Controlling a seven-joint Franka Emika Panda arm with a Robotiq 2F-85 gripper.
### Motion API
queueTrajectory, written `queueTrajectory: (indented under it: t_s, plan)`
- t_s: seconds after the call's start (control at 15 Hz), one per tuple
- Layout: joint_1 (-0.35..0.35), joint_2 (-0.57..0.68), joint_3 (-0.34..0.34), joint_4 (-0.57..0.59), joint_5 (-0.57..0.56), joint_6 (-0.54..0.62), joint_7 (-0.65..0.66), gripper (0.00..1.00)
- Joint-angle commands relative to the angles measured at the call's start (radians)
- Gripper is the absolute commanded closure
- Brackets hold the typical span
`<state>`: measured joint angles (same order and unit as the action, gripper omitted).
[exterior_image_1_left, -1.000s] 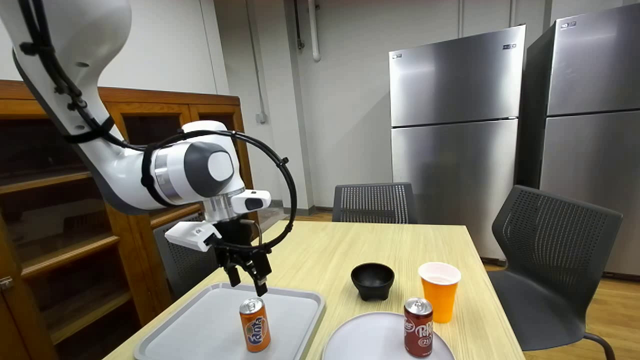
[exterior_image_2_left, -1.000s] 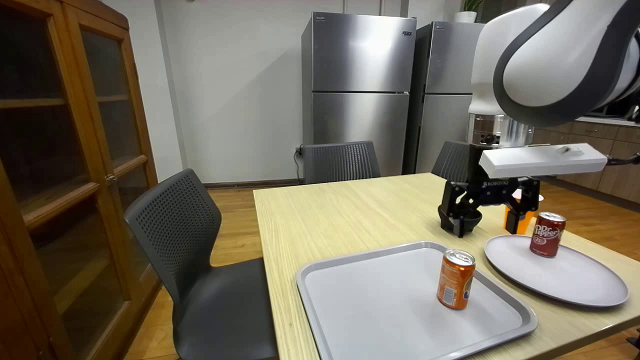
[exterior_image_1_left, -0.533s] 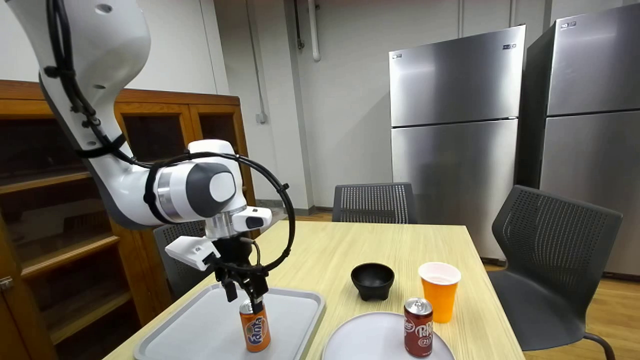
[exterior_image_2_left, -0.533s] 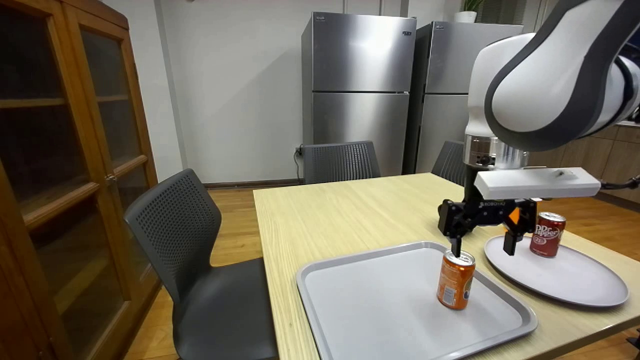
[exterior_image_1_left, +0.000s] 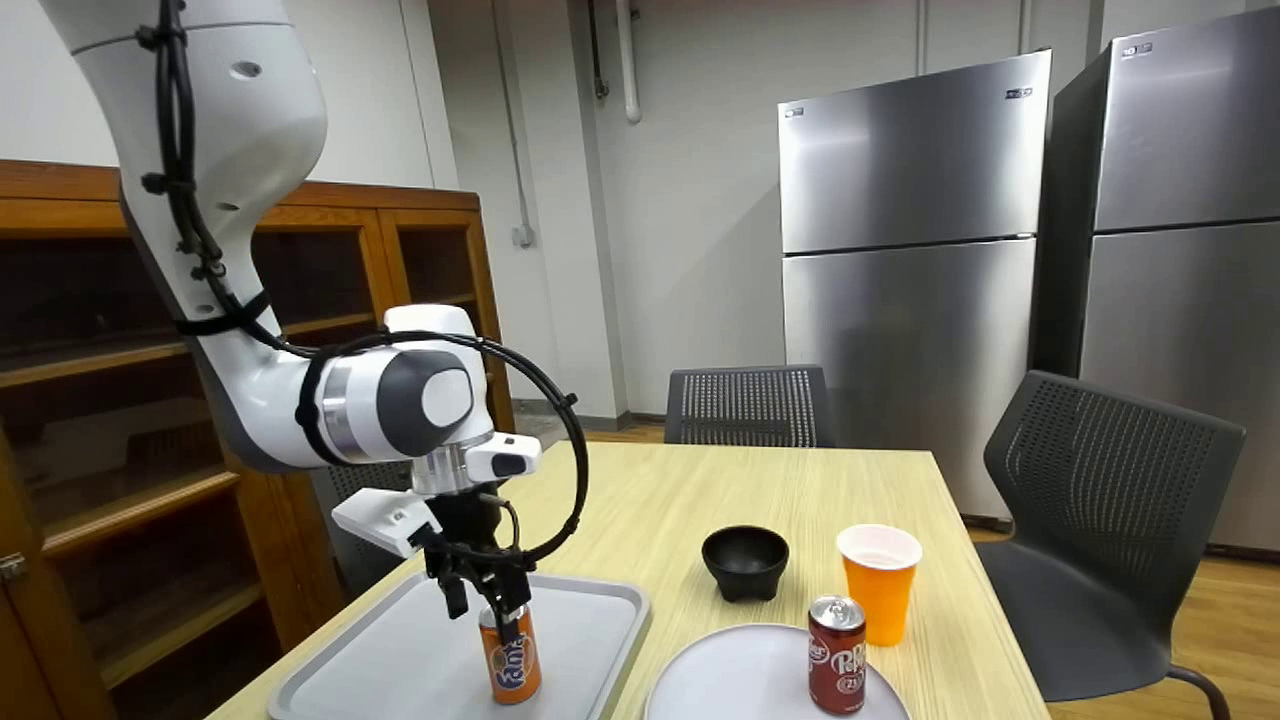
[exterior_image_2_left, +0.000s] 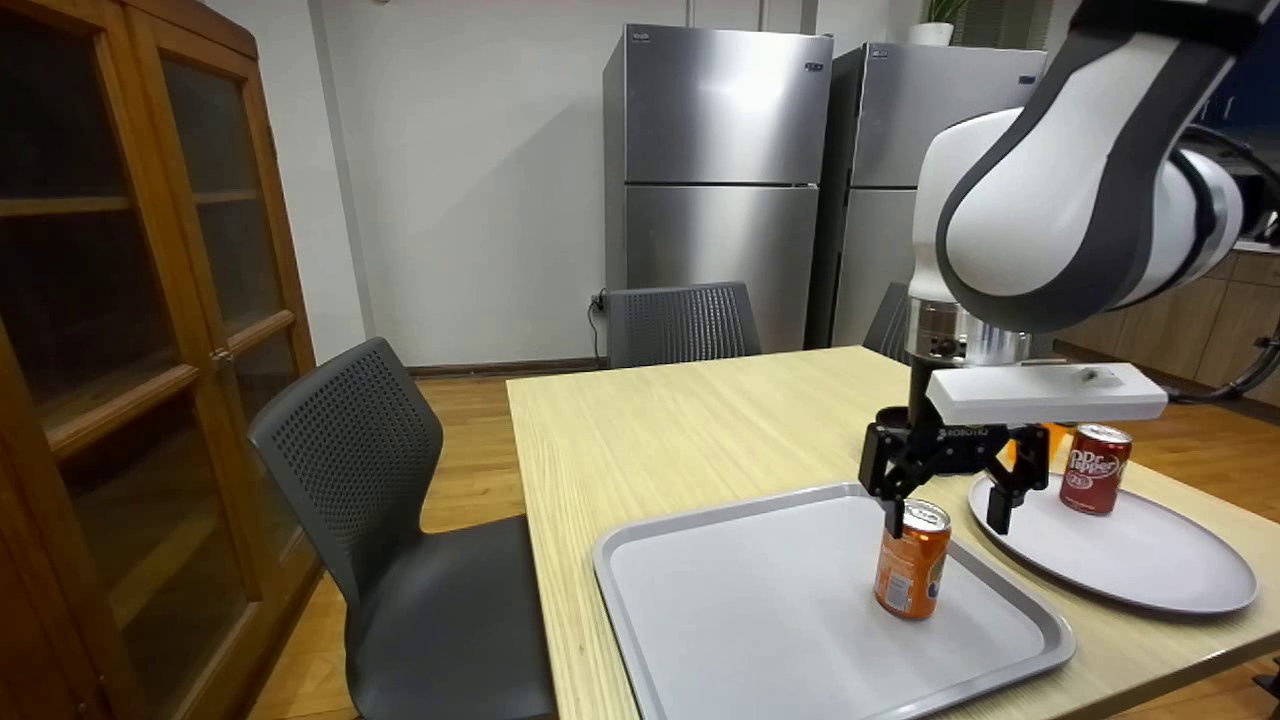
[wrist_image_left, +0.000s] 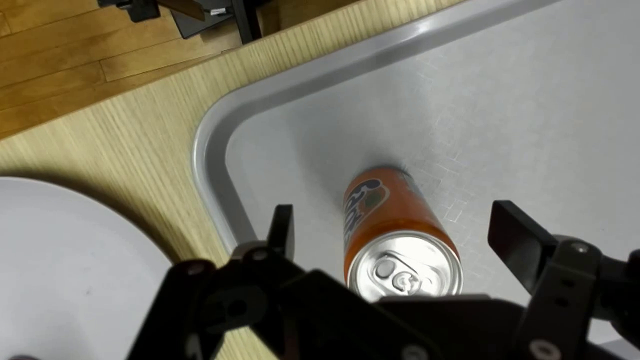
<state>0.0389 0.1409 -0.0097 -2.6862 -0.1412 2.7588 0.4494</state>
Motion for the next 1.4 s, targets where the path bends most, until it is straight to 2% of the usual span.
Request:
queueTrajectory:
  t_s: [0.0, 0.8, 0.87, 0.93, 1.2, 1.33]
  plan:
    - [0.014, 0.053, -0.005, 0.052, 0.036, 0.000, -0.039, 0.00]
    - [0.018, 0.119, 0.006, 0.128, 0.133, -0.026, -0.136, 0.00]
    - [0.017, 0.122, 0.007, 0.132, 0.139, -0.027, -0.141, 0.25]
    - [0.016, 0.124, 0.008, 0.134, 0.146, -0.029, -0.149, 0.26]
    - [0.016, 0.130, 0.008, 0.141, 0.158, -0.031, -0.163, 0.58]
    - [0.016, 0.129, 0.007, 0.141, 0.158, -0.031, -0.164, 0.62]
